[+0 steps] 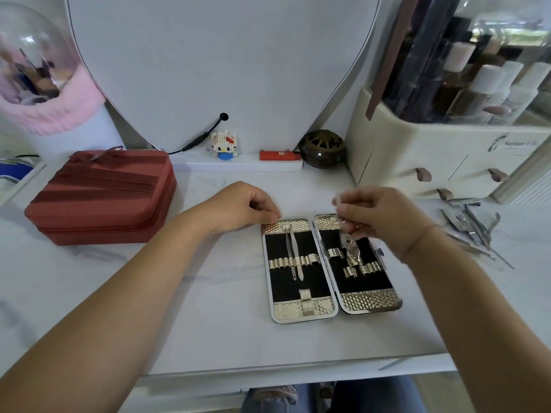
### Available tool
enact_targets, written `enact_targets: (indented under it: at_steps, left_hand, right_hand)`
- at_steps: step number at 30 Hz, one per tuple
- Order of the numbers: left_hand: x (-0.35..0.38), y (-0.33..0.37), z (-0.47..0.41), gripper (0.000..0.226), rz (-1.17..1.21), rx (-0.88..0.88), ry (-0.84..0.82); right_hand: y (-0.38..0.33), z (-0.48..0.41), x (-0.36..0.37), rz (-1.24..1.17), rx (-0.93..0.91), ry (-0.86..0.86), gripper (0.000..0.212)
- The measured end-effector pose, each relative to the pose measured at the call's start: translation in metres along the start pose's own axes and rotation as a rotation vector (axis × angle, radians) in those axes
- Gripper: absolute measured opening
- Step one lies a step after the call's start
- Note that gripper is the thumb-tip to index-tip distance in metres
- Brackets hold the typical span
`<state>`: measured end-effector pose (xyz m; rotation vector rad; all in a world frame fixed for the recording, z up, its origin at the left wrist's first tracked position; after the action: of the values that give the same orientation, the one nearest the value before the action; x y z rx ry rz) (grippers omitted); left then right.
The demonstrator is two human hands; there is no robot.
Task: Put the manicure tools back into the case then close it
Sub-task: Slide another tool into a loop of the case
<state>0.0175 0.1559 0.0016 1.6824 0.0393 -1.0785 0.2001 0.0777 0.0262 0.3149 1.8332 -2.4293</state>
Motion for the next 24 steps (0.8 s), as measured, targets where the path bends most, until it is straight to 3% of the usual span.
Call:
enact_targets:
  at_steps: [3,5,9,20,24]
  left_hand:
    - [0.000,0.001,0.000,0.004,0.004,0.014,0.009]
    - [-0.001,0.002,0.000,0.005,0.007,0.025,0.013]
    - [-0.001,0.003,0.000,0.004,0.015,0.026,0.013]
    - [-0.001,0.008,0.003,0.003,0.052,0.018,0.008]
    - [-0.001,0.009,0.003,0.007,0.033,0.023,-0.001]
  right_hand:
    - [-0.001,-0.004,0.049,-0.030,0.054,-0.190,0.007]
    - [-0.002,-0.010,0.066,0.042,0.054,-0.223,0.010]
    - [-0.006,-0.024,0.071,0.217,0.010,-0.180,0.013]
    - [-0.008,-0.029,0.075,0.360,-0.049,-0.171,0.008]
    - [-0.008,-0.029,0.076,0.563,-0.104,-0.125,0.014]
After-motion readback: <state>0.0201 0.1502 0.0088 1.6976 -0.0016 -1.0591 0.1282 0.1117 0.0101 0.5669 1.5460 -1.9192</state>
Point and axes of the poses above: each hand's wrist, its own z-axis away from the middle knuckle, its own x-axis out of the palm, y = z × x, the point moved 9 cm from there along -z, towards the middle knuckle, and after that the axes turned 7 degrees about x, right-handed, at the moved point
